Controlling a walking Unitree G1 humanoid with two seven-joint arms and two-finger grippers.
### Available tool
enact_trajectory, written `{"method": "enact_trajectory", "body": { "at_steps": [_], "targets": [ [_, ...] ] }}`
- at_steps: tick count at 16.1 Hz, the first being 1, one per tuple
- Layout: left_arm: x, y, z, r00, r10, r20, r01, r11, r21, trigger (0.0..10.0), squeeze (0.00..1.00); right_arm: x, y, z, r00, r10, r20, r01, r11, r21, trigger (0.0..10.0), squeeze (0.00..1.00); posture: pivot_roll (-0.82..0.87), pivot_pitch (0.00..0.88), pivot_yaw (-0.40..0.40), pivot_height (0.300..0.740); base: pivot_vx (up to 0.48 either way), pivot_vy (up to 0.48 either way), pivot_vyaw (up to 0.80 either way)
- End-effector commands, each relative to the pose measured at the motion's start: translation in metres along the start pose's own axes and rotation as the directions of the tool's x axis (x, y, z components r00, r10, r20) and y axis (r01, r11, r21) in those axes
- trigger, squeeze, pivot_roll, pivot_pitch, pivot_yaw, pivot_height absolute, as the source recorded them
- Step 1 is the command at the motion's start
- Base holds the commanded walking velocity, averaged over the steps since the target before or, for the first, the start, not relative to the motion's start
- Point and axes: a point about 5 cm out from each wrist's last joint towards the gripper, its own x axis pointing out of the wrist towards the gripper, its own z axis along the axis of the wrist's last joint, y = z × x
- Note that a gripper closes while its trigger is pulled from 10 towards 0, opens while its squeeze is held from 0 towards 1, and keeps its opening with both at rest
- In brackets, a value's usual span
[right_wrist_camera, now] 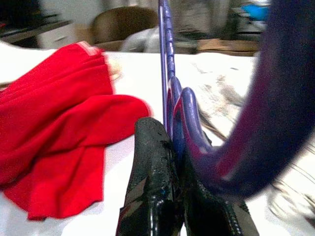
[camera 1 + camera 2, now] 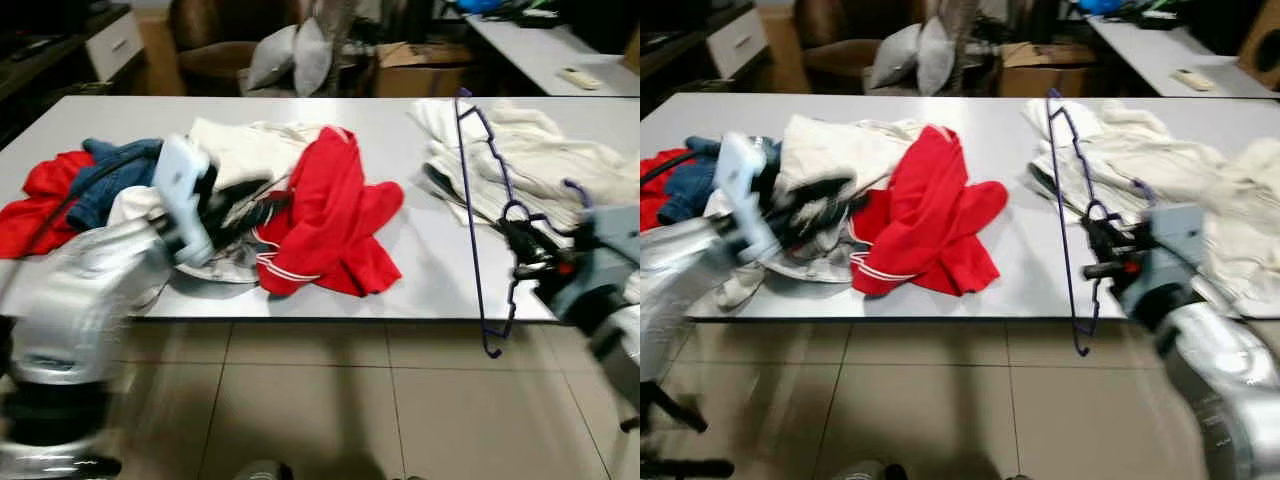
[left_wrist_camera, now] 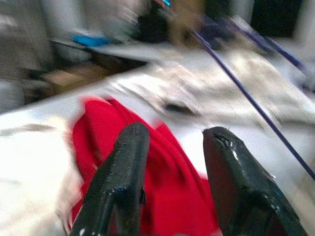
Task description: Hang hanger
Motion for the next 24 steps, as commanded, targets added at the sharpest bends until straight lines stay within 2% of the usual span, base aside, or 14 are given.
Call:
{"method": "enact_trajectory", "body": {
  "at_steps": [1,3,4,6,9,12,14,16,17,19,20,21,22,24],
  "targets": [
    [0.001,0.002,-0.006,0.994,0.113,-0.004,-0.113,0.994,-0.004,10.0,0.00,-0.003,0.005,-0.002,0.999,-0.048,-0.010,0.048,0.998,-0.028,10.0,0.00,0.01,0.000,0.047,0.740,0.000,0.000,0.00],
    [0.003,-0.002,-0.029,0.977,0.212,-0.033,-0.212,0.977,0.016,10.0,0.00,0.001,0.019,-0.004,0.995,-0.097,-0.004,0.096,0.994,-0.053,10.0,0.00,-0.01,0.000,0.042,0.740,0.000,0.000,0.00],
    [0.003,-0.006,-0.037,0.970,0.242,-0.035,-0.243,0.970,-0.010,10.0,0.00,0.001,0.027,-0.003,0.995,-0.098,0.004,0.098,0.990,-0.099,10.0,0.00,-0.02,0.000,0.046,0.740,0.000,0.000,0.00],
    [0.005,-0.013,-0.044,0.961,0.272,-0.049,-0.274,0.961,-0.045,10.0,0.00,0.000,0.032,-0.006,0.992,-0.124,0.001,0.123,0.985,-0.125,10.0,0.00,-0.03,0.000,0.041,0.740,0.000,-0.360,0.00],
    [0.010,-0.026,-0.052,0.963,0.261,-0.062,-0.264,0.964,-0.032,10.0,0.00,-0.002,0.042,-0.007,0.984,-0.176,0.011,0.176,0.977,-0.120,10.0,0.00,-0.04,0.014,0.017,0.740,0.000,-0.439,0.00],
    [0.012,-0.031,-0.054,0.960,0.272,-0.058,-0.275,0.961,-0.036,10.0,0.00,-0.002,0.042,-0.008,0.986,-0.162,0.030,0.165,0.964,-0.209,10.0,0.00,-0.04,0.011,0.025,0.740,0.000,-0.435,0.00],
    [0.012,-0.032,-0.055,0.958,0.279,-0.061,-0.281,0.959,-0.036,10.0,0.00,-0.001,0.038,-0.009,0.979,-0.201,0.041,0.205,0.961,-0.184,10.0,0.00,-0.04,0.000,0.034,0.740,0.000,-0.433,0.00],
    [0.015,-0.026,-0.057,0.952,0.298,-0.074,-0.298,0.955,0.014,10.0,0.00,0.006,0.038,-0.005,0.977,-0.204,0.067,0.213,0.957,-0.199,10.0,0.00,-0.03,0.014,0.012,0.740,0.000,-0.398,0.00],
    [0.015,-0.022,-0.052,0.949,0.310,-0.061,-0.310,0.951,0.012,10.0,0.00,0.009,0.042,-0.003,0.982,-0.177,0.070,0.187,0.967,-0.172,10.0,0.00,-0.03,0.024,0.014,0.740,0.000,-0.386,0.00],
    [0.011,-0.024,-0.058,0.945,0.316,-0.082,-0.314,0.949,0.035,10.0,0.00,0.005,0.042,-0.009,0.988,-0.142,0.055,0.149,0.975,-0.164,10.0,0.00,-0.02,0.026,0.018,0.740,0.000,-0.384,0.00],
    [0.010,-0.025,-0.059,0.946,0.314,-0.087,-0.312,0.950,0.036,10.0,0.00,0.004,0.041,-0.011,0.988,-0.150,0.047,0.155,0.978,-0.142,10.0,0.00,-0.02,0.026,0.022,0.740,0.000,-0.390,0.00],
    [0.011,-0.028,-0.060,0.947,0.311,-0.086,-0.311,0.950,0.011,10.0,0.00,0.003,0.041,-0.011,0.987,-0.156,0.046,0.159,0.984,-0.077,10.0,0.00,-0.03,0.029,0.033,0.740,0.000,-0.274,0.00],
    [0.014,-0.028,-0.062,0.947,0.308,-0.091,-0.309,0.951,0.001,10.0,0.00,0.004,0.042,-0.012,0.985,-0.166,0.042,0.169,0.982,-0.086,10.0,0.00,-0.03,0.037,0.026,0.740,0.000,0.000,0.00],
    [0.017,-0.025,-0.056,0.945,0.318,-0.073,-0.319,0.948,0.003,10.0,0.00,0.004,0.044,-0.014,0.985,-0.168,0.037,0.170,0.984,-0.046,10.0,0.00,-0.02,0.046,0.038,0.740,0.000,0.000,0.00]
  ]
}}
